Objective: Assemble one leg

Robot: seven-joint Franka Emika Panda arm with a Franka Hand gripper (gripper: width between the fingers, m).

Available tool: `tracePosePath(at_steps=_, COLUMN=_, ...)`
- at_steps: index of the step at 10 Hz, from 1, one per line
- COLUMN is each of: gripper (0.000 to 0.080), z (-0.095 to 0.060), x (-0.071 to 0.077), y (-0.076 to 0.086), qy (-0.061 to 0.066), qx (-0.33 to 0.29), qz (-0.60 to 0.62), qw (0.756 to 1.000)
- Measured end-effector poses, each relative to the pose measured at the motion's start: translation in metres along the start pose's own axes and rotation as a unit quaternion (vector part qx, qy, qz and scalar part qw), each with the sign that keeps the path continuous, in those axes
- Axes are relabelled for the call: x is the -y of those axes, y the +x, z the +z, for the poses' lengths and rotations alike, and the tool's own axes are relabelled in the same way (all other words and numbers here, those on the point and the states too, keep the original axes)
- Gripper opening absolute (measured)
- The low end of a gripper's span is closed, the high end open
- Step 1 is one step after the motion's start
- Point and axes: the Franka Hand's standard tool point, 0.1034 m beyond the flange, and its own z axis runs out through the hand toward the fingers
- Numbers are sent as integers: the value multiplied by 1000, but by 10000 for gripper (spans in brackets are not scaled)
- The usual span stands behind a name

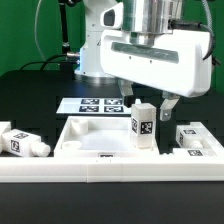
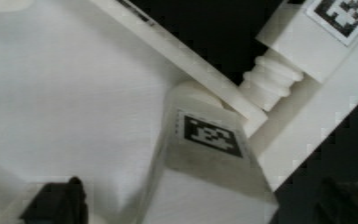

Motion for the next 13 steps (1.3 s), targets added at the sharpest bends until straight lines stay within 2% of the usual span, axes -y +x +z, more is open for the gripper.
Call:
tracePosePath(at_steps=3, gripper=649, z=0, x=2, y=0, qy=-5, qx=-10, qz=-174, qw=985)
tracePosePath(at_steps=5, gripper=649, z=-1, x=4, y=3, qy=-3, qx=-21, qz=-295, qw=955)
tracePosePath(at_steps=8, gripper=649, z=0, x=1, y=6, qy=-8, qx=-24, qz=-393, qw=919)
tracePosePath(at_steps=10, gripper=649, z=0, x=1, y=6, qy=-13, qx=-26, qz=-418, qw=908)
tracePosePath(at_steps=11, gripper=548, z=0, x=2, y=5, qy=-13, qx=-26, qz=-412, qw=911)
tracePosePath(at_steps=12, gripper=411, z=0, x=1, y=6, qy=-13, qx=-26, qz=-411, qw=911)
tracePosePath(at_steps=13, gripper=411, z=0, x=1, y=6, qy=-13, qx=-26, qz=-410, qw=912)
